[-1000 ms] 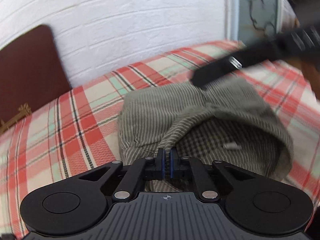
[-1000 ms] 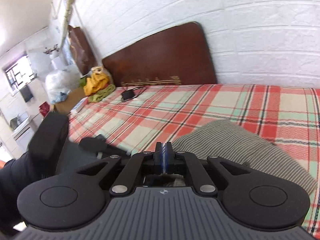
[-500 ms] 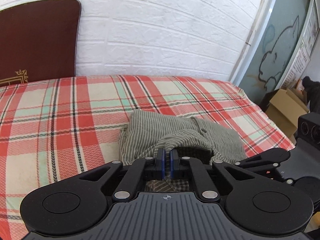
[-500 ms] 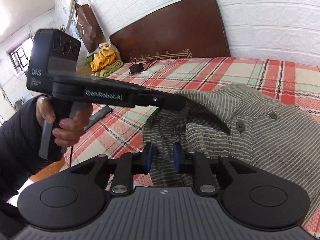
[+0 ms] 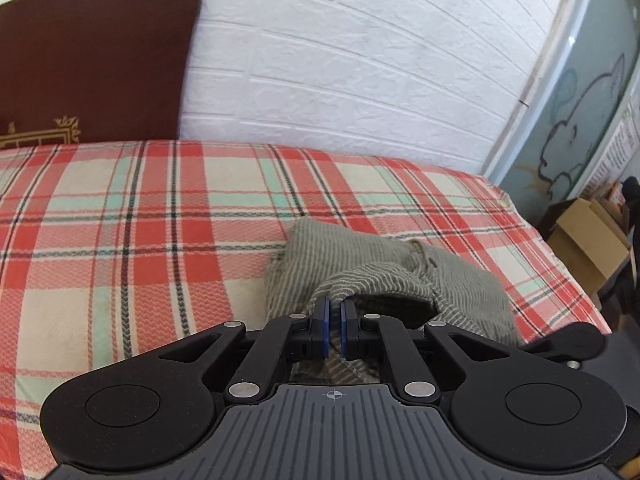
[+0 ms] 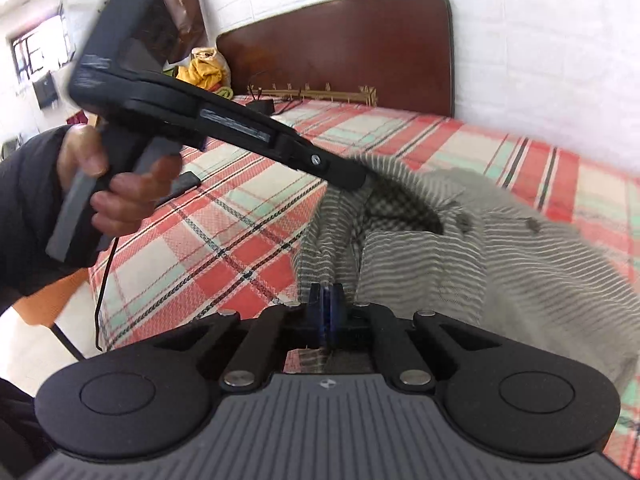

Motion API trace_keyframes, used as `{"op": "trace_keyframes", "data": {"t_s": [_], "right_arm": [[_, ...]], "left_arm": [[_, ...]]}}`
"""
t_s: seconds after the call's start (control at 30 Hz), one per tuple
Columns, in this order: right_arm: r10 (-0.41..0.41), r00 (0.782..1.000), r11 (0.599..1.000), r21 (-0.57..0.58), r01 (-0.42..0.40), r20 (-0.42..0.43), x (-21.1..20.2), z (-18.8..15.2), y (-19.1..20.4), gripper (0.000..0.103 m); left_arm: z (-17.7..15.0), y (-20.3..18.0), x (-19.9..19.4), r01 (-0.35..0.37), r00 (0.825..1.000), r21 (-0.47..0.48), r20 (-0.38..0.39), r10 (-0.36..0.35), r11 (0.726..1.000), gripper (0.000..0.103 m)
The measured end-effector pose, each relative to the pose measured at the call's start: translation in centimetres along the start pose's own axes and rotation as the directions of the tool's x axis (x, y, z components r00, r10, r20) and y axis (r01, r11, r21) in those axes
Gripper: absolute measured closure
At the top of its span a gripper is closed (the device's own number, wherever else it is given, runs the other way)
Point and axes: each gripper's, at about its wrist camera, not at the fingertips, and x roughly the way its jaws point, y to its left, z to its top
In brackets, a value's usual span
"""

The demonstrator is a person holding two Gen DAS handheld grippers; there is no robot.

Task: Fold clothes

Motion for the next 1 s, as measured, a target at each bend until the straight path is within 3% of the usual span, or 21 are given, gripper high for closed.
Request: {"op": "trace_keyframes", "data": {"t_s": [0.1,0.27,0.37,0.47,0.6,0.67,0.73,0.83,0.87,0.9,0.93,1.0], "right_arm": [[-0.025,1.000,0.999,-0.038,0.024,-0.001,-1.0,-0.8,0.6,0.101],[-0.038,0.999,0.998,-0.051,0.037,-0.016,-0.7,-1.5,0.6,0.100],[-0.030,1.000,0.998,-0.058,0.030,0.002,-0.8,-1.5,0.8,0.097],[-0.015,1.000,0.998,-0.062,0.015,0.014,-1.1,-1.4,1.0,0.097],[-0.014,0.999,0.999,-0.048,0.016,0.032,-1.0,-1.2,1.0,0.086],[-0.016,0.999,0.999,-0.045,0.018,0.040,-0.8,-1.1,1.1,0.085],[-0.046,0.997,0.998,-0.030,0.048,0.060,-1.0,-1.1,1.3,0.083],[-0.155,0.983,0.986,-0.043,0.160,0.100,-1.7,-1.5,1.8,0.071],[-0.203,0.973,0.976,-0.060,0.210,0.111,-1.9,-1.7,2.0,0.068],[-0.232,0.966,0.967,-0.076,0.241,0.117,-2.0,-2.1,2.2,0.067],[-0.259,0.958,0.958,-0.092,0.271,0.122,-2.0,-2.4,2.4,0.066],[-0.283,0.953,0.949,-0.115,0.295,0.107,-1.7,-2.6,2.8,0.066]], "left_arm": [[-0.3,0.7,0.4,0.013,1.000,-0.040,-0.018,-0.014,0.999,0.101],[-1.1,0.0,0.6,0.014,0.999,0.000,-0.047,-0.014,1.000,0.098],[-1.4,-0.1,-0.5,0.011,0.999,0.017,-0.050,-0.010,1.000,0.063],[-1.9,-0.6,-1.9,-0.034,0.998,0.068,-0.041,0.037,0.997,0.052],[-3.1,-2.2,-3.2,-0.073,0.996,0.143,-0.040,0.080,0.987,0.042],[-3.8,-3.4,-2.9,-0.091,0.994,0.199,-0.045,0.102,0.976,0.039],[-4.5,-4.7,-2.1,-0.115,0.990,0.264,-0.045,0.131,0.958,0.039],[-5.2,-6.0,-0.7,-0.162,0.984,0.332,-0.022,0.179,0.929,0.040],[-5.2,-6.0,-0.2,-0.173,0.981,0.326,-0.023,0.191,0.929,0.049],[-5.2,-6.0,0.2,-0.185,0.979,0.321,-0.024,0.203,0.929,0.084],[-5.1,-6.0,0.6,-0.192,0.977,0.308,-0.027,0.210,0.932,0.095],[-4.9,-5.5,0.7,-0.194,0.978,0.267,-0.023,0.207,0.944,0.097]]}}
